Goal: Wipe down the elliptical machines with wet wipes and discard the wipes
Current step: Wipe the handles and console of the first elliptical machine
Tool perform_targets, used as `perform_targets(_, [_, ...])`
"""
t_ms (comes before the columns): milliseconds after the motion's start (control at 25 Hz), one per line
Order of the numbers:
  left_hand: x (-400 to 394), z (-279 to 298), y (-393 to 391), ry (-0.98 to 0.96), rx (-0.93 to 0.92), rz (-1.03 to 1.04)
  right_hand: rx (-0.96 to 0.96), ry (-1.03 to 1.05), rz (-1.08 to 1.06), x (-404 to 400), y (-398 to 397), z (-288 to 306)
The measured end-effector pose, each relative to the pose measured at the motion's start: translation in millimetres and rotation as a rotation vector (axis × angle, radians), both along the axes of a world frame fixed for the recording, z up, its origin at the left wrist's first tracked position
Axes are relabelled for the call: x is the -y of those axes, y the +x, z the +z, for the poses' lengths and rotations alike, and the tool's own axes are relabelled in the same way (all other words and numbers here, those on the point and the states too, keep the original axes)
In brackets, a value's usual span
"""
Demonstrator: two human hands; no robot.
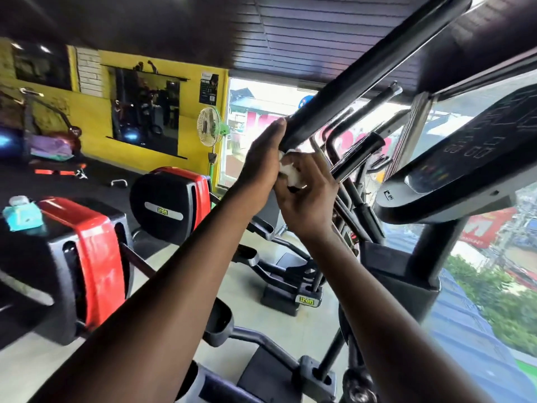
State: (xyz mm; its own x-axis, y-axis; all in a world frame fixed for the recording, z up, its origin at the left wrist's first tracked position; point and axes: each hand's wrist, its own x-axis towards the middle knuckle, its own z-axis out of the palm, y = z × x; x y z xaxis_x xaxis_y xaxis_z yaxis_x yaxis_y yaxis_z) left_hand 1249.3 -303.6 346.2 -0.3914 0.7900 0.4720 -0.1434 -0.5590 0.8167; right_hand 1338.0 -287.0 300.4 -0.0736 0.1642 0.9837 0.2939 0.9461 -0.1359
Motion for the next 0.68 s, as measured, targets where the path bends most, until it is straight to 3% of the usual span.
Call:
perform_targets(160, [9.6,-32.8,-0.9,-0.056,0.118,-0.097,0.048,-0.068,-0.028,8.0,6.5,-7.3])
perform_targets(320, [33.3,-71.3,-3.6,-0.088,0.186,0.034,0.129,-0.118,0.142,19.2,0.2,-40.4])
perform_targets(400, [43.0,-93.5,-8.9,-0.197,0.22,0.14,0.129,-0.327,0.3,19.4,-8.7,-66.2])
perform_targets(520, [67.7,-123.0,-19.9,-0.384,0.215,0.258,0.1,-0.829,0.571,17.0,-34.0,-96.1])
perform_targets(680, [105.7,-165.1,-56.4,-0.466,0.174,0.366,0.179,-1.28,0.854,31.1,-79.7,-132.4])
